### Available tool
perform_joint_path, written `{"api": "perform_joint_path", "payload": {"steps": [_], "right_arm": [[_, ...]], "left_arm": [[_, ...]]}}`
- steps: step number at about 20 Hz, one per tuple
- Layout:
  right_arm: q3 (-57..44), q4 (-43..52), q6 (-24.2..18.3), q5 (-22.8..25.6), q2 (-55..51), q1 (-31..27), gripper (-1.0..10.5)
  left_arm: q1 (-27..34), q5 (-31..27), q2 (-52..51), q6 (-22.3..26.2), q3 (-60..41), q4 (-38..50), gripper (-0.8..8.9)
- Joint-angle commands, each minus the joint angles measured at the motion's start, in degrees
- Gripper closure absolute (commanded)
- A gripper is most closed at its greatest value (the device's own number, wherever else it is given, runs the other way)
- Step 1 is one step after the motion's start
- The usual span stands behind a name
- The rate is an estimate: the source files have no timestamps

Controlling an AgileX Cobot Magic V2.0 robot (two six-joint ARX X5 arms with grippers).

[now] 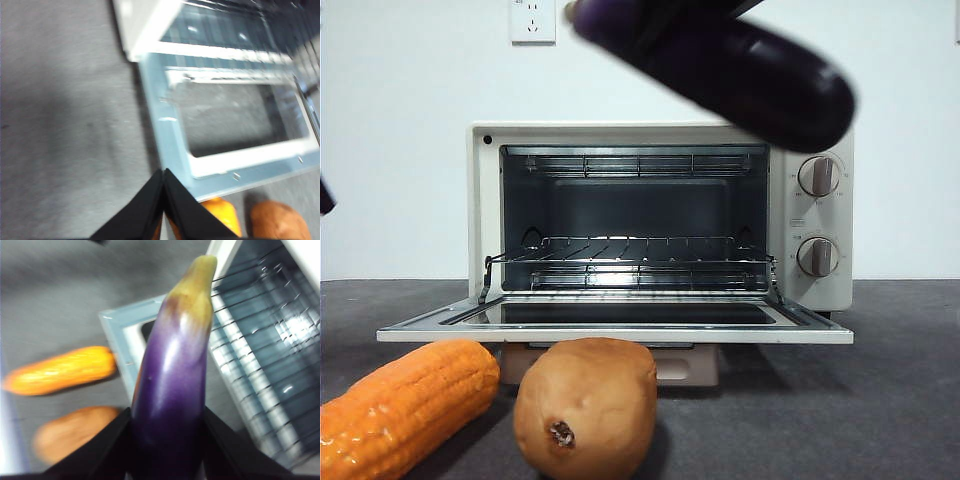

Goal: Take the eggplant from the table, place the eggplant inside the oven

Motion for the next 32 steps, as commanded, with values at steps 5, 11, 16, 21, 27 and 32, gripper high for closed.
{"api": "perform_joint_path", "payload": {"steps": [5, 11, 16, 21, 27, 32], "right_arm": [[8.2, 2.8, -12.4, 16.5, 16.6, 1.3, 8.8], [8.3, 16.0, -21.3, 26.6, 27.2, 0.7, 8.8], [8.3, 26.8, -28.0, 32.9, 31.0, 0.7, 8.4], [8.3, 29.9, -30.0, 32.4, 33.2, -0.6, 7.5], [8.3, 31.4, -26.5, 35.0, 34.0, -0.3, 6.5], [8.3, 31.4, -25.7, 35.9, 34.0, 0.6, 6.5]], "left_arm": [[1.9, 2.7, 5.0, 0.3, 0.1, 2.6, 8.1], [1.9, 2.7, 9.8, 0.1, 0.1, 6.6, 8.1], [1.9, 2.7, 10.5, 0.2, 0.1, 7.2, 8.1], [1.9, 2.7, 10.5, 0.2, 0.1, 8.4, 8.1], [1.9, 2.7, 10.5, 0.2, 0.1, 8.4, 8.1], [1.9, 2.7, 10.5, 0.2, 0.1, 8.4, 8.1]]}}
